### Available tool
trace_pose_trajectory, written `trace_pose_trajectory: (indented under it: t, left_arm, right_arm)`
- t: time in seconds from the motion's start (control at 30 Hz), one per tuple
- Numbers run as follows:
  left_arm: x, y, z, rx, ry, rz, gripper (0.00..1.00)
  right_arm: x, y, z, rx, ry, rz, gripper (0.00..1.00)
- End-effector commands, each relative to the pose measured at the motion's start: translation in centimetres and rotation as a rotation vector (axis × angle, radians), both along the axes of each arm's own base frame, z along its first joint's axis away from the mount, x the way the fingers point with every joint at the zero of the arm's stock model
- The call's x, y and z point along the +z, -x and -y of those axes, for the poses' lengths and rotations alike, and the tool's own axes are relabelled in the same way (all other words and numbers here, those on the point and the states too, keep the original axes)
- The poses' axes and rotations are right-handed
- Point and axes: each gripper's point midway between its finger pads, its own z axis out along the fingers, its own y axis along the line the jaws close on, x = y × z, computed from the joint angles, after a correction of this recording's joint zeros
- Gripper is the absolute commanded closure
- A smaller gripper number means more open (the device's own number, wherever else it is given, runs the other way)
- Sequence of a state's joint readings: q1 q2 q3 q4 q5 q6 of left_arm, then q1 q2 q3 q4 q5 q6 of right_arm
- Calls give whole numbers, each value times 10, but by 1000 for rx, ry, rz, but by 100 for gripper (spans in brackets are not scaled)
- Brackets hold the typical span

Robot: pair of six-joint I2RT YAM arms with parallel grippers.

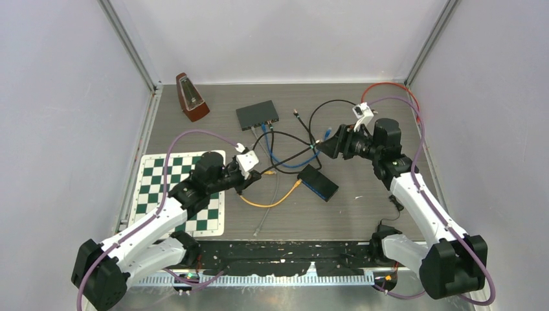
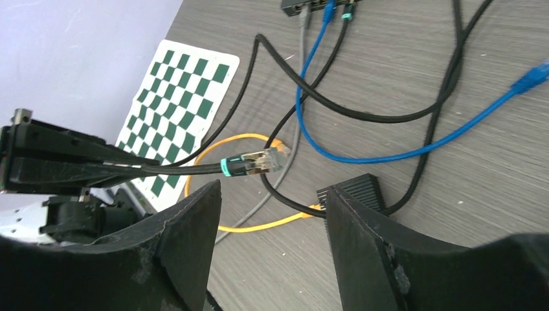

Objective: Insert the plug into the switch port
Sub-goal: Pick up the connector from the center of the board.

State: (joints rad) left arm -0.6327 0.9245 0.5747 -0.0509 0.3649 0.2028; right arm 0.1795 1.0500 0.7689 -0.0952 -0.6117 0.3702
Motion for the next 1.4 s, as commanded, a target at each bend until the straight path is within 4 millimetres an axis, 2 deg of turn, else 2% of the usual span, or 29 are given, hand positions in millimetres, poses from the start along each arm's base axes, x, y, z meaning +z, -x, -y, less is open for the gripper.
trace_pose_trajectory:
  t: [0.0,0.2,0.43,0.63,0.7,0.83,0.93,1.0,1.03,1.1,1.17,1.2,1.37]
  left_arm:
    - [7,8,6,-36,51,-26,100]
    - [5,14,7,-56,58,-45,100]
    - [5,14,5,-50,55,-44,100]
    - [6,13,6,-53,64,-45,100]
    - [7,13,6,-56,67,-45,100]
    - [6,13,6,-53,69,-43,100]
    - [6,11,5,-44,67,-41,100]
    - [4,9,4,-32,62,-40,100]
    - [6,6,4,-24,64,-30,98]
    - [12,-1,3,4,74,-1,81]
    - [28,-9,6,18,110,46,62]
    - [35,-11,9,11,126,68,56]
    - [69,-22,34,-69,179,115,51]
  right_arm:
    - [32,2,-13,97,-71,85,33]
    - [36,-6,-14,138,-107,131,32]
    - [36,-6,-20,172,-197,90,44]
    - [22,-4,-21,163,-222,45,39]
    - [19,-4,-21,161,-222,36,42]
    - [18,-4,-21,155,-238,26,60]
    - [19,-4,-21,141,-259,13,77]
    - [20,-3,-21,129,-274,7,84]
    - [19,-3,-20,120,-281,5,85]
    - [18,-2,-20,99,-301,-8,91]
    - [13,-1,-20,76,-309,-31,94]
    - [11,2,-21,70,-307,-41,94]
    - [-1,5,-24,-5,-325,-82,94]
